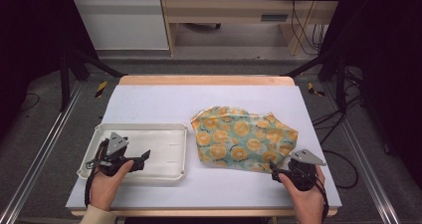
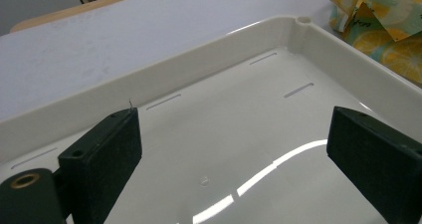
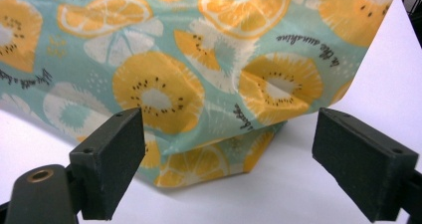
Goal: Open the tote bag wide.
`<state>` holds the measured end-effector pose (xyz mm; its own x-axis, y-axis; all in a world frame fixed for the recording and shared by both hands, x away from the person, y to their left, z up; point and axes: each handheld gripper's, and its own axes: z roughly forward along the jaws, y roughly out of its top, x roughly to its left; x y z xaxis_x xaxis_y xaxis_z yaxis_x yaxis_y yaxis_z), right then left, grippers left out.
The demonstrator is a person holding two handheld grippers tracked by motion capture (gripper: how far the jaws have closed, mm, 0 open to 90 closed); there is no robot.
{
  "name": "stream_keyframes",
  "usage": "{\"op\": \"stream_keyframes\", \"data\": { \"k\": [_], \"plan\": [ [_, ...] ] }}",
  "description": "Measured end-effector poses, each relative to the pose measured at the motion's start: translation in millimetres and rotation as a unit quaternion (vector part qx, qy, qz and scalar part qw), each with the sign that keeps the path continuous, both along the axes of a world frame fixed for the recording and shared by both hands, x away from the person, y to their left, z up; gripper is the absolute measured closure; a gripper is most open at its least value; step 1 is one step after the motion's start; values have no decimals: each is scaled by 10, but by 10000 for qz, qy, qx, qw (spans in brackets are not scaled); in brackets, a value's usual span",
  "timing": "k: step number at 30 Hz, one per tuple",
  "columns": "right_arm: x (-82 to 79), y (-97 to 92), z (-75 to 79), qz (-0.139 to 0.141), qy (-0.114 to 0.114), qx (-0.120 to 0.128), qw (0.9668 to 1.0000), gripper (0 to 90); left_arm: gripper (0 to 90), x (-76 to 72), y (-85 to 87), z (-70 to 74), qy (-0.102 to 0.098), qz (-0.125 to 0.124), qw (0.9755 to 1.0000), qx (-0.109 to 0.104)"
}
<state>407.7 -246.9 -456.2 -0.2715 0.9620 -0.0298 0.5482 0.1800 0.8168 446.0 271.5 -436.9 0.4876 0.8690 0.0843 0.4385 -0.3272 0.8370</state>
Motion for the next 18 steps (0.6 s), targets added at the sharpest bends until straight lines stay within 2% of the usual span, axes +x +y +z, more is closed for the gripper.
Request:
{"op": "stream_keyframes", "data": {
  "k": [2, 5, 9, 15, 16, 18],
  "plan": [
    [9, 0, 7, -20, 30, 74, 10000, 135, 74, 0, 1, 0, 3, -3, 10000, 1],
    [29, 18, 32, 53, 55, -22, 10000, 133, 77, -11, 3, 8, -24, 23, 10000, -26],
    [142, 38, 242, 177, -24, -195, 9996, 153, 77, -23, 21, 18, -47, 31, 10000, -59],
    [461, 66, 544, 406, 46, -378, 9985, 123, 77, -24, 25, 19, -39, 32, 10000, -83],
    [461, 66, 544, 406, 46, -378, 9985, 123, 78, -24, 25, 19, -39, 32, 10000, -83],
    [640, 64, 651, 405, 68, -416, 9983, 126, 78, -21, 23, 18, -20, 14, 10000, -84]
  ]
}}
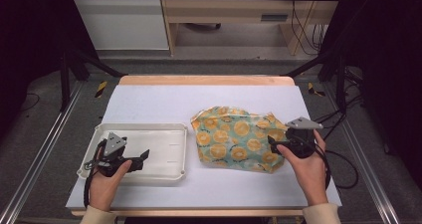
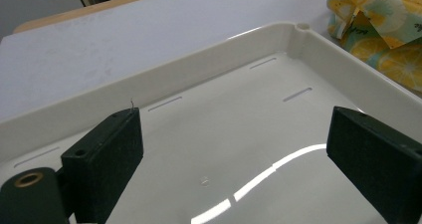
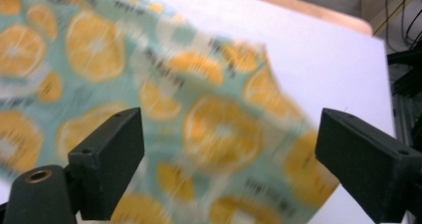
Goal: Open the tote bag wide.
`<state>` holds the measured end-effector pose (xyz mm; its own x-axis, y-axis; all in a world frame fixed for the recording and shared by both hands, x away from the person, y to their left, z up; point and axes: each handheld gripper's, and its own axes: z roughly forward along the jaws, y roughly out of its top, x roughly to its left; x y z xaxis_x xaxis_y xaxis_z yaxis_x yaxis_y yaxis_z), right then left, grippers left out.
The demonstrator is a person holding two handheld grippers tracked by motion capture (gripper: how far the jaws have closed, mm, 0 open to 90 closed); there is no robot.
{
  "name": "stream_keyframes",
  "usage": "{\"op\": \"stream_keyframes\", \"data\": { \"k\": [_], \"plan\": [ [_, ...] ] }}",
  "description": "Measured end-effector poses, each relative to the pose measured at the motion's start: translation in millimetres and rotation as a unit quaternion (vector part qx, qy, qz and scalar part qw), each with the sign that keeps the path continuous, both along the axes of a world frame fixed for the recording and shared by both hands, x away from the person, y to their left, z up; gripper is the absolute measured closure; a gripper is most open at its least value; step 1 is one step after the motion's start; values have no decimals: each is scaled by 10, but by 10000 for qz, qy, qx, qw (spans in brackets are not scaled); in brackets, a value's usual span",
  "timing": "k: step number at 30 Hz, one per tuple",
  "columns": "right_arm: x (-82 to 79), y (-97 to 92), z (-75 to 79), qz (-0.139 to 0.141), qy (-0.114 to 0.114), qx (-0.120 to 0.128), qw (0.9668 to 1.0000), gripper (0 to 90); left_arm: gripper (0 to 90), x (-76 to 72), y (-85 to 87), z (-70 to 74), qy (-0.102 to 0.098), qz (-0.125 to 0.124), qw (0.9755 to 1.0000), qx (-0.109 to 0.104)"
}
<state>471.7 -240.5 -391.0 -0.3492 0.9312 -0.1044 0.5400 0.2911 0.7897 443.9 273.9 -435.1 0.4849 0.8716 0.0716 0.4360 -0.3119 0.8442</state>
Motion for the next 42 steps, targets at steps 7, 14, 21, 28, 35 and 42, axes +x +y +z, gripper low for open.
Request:
{"op": "stream_keyframes", "data": {
  "k": [7, 14, 21, 28, 35, 42],
  "plan": [
    [318, -12, 69, 125, 241, 41, 9996, 100, 79, 9, 1, -2, 18, -20, 10000, 1],
    [648, 8, -44, 115, 491, 56, 9987, 89, 80, 6, -8, -2, 27, -69, 10000, 26],
    [794, 29, -18, 18, 526, 69, 9986, 127, 82, -3, -30, -1, 10, -99, 9999, 59],
    [897, -30, -42, -114, 881, 137, 9960, 138, 83, 3, -41, -7, 7, -102, 9999, 33],
    [783, -16, -135, 240, 1041, 396, 9935, 696, 83, 1, -53, -7, -3, -132, 9999, 73],
    [363, -17, -64, 423, 353, 787, 9954, 900, 86, -2, -88, -11, 28, -188, 9997, 139]
  ]
}}
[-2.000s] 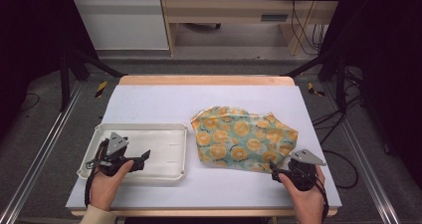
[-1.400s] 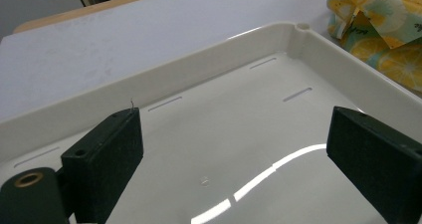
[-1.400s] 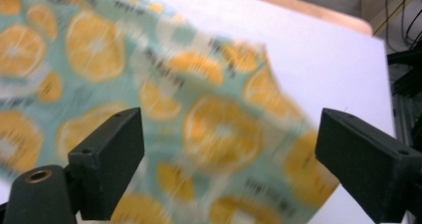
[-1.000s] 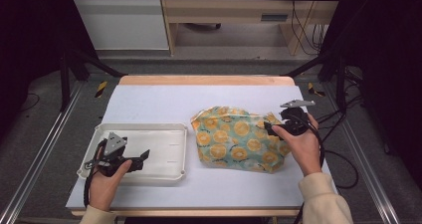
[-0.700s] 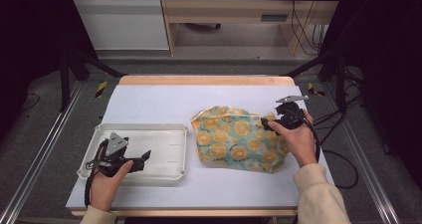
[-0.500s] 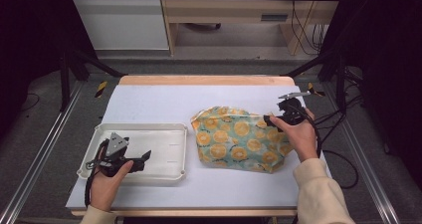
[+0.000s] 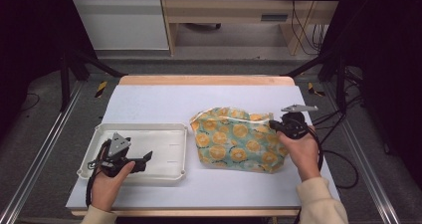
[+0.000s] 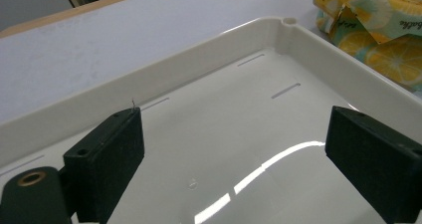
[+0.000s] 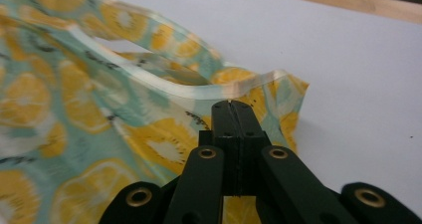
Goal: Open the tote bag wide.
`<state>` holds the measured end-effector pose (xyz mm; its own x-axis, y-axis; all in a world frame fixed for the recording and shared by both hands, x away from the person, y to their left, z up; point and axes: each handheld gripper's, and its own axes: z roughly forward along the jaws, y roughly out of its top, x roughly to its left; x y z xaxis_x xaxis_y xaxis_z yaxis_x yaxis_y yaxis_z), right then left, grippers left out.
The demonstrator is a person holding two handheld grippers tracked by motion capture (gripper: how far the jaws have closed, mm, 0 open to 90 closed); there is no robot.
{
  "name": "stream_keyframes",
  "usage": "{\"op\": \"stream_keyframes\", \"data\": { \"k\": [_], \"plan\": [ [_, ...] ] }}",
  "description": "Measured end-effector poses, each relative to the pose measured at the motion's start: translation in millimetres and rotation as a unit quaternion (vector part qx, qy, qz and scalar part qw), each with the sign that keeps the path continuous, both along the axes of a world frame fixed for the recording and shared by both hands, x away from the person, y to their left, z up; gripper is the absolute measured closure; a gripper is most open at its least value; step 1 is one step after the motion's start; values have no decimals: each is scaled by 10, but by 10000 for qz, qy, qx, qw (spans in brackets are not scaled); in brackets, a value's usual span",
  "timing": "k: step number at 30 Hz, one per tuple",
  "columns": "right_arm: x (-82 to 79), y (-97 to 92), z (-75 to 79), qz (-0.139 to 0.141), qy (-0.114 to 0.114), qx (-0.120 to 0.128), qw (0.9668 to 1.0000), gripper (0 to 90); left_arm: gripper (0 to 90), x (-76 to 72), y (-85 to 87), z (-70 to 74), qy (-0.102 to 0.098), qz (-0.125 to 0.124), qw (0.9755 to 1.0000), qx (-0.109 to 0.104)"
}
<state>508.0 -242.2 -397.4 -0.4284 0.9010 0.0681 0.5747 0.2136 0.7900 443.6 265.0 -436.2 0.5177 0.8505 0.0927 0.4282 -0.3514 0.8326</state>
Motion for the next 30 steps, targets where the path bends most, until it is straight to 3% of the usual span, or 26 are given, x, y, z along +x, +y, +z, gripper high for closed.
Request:
{"op": "stream_keyframes", "data": {
  "k": [1, 2, 4, 7, 11, 13, 14, 16, 18, 19, 20, 24, 25, 27, 28, 30],
  "plan": [
    [0, 0, 0, 0, 0, 0, 10000, 900, 86, 0, 0, 0, 0, 0, 10000, 0],
    [-197, -3, 7, 58, -284, 273, 9992, 900, 86, -1, -12, -4, 11, -25, 10000, 34],
    [-404, -8, -7, 82, -522, 505, 9973, 900, 89, -3, -22, -2, -2, -48, 10000, 69],
    [-694, -15, -61, 209, -712, 727, 9946, 900, 98, -6, -30, 7, -16, -57, 10000, 76],
    [-989, -18, -174, 469, -694, 798, 9933, 900, 121, -9, -84, 35, 36, -222, 9997, 41],
    [-1041, -16, -216, 522, -651, 821, 9931, 900, 151, -12, -106, 50, 49, -265, 9996, -44],
    [-1141, -8, -326, 688, -529, 680, 9939, 900, 159, -17, -186, 97, -12, -407, 9991, 76],
    [-1196, -5, -416, 786, -351, 587, 9946, 900, 174, -13, -232, 132, -27, -476, 9988, 104],
    [-1230, 6, -497, 869, -172, 436, 9951, 900, 189, 22, -399, 255, -102, -694, 9975, -62],
    [-1234, 14, -531, 932, -102, 290, 9952, 900, 194, 22, -399, 255, -102, -694, 9975, -62],
    [-1237, 28, -560, 944, -31, 171, 9954, 900, 194, 55, -549, 340, -119, -875, 9961, -61],
    [-1237, 76, -616, 1086, 174, -71, 9939, 900, 194, 84, -893, 527, -256, -1203, 9924, 47],
    [-1237, 76, -616, 1086, 174, -71, 9939, 900, 193, 84, -893, 527, -256, -1203, 9924, 47],
    [-1254, 78, -610, 1094, 156, -39, 9939, 900, 193, 62, -1107, 621, -416, -1451, 9885, 123],
    [-1267, 71, -614, 1132, 85, 40, 9935, 900, 189, 54, -1285, 672, -478, -1647, 9850, 198],
    [-1271, 61, -628, 1162, 76, 83, 9932, 900, 189, 74, -1482, 716, -534, -1858, 9807, 305]
  ]
}}
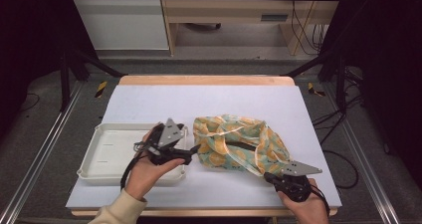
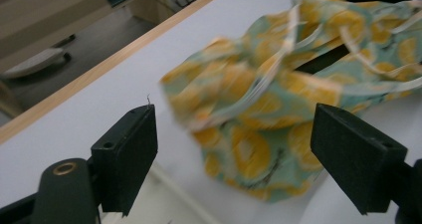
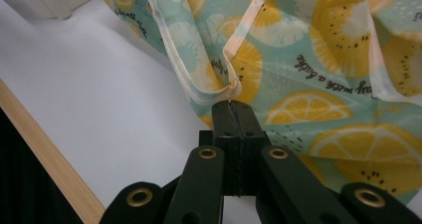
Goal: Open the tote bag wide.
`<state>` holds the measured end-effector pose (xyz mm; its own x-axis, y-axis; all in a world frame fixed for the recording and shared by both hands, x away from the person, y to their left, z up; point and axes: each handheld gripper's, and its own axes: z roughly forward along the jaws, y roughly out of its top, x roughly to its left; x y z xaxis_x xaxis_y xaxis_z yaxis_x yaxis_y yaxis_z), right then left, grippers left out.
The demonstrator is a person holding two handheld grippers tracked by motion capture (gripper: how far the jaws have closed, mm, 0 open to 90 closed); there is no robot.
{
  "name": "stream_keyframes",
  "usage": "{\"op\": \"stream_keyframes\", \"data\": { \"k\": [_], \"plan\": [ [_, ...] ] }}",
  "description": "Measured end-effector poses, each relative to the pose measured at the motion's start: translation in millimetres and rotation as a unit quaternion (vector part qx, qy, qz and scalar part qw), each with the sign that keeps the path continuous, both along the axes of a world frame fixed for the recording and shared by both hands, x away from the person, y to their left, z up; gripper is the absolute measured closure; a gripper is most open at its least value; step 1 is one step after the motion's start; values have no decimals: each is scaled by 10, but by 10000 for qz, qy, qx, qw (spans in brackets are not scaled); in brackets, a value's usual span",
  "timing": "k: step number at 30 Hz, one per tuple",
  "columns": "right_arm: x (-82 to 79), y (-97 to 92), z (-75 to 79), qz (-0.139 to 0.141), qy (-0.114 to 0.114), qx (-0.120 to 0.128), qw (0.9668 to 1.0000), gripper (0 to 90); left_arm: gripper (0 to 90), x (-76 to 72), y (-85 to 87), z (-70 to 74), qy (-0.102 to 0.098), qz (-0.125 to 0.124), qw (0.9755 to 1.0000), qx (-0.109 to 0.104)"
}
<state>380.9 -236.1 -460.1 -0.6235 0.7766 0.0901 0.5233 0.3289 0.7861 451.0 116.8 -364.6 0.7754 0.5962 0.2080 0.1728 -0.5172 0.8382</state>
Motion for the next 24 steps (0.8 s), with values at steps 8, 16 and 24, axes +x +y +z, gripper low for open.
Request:
{"op": "stream_keyframes", "data": {
  "k": [8, 16, 24],
  "plan": [
    [-44, -33, -23, 13, -25, -28, 10000, 900, 259, 272, -454, -96, 316, -363, 9972, 579],
    [-30, -28, -50, -9, 35, -115, 9999, 900, 706, 267, -313, -350, 810, -225, 9935, 772],
    [-71, 13, 103, -167, -378, -23, 9991, 600, 881, -45, -63, -629, 707, -467, 9963, 173]
  ]
}}
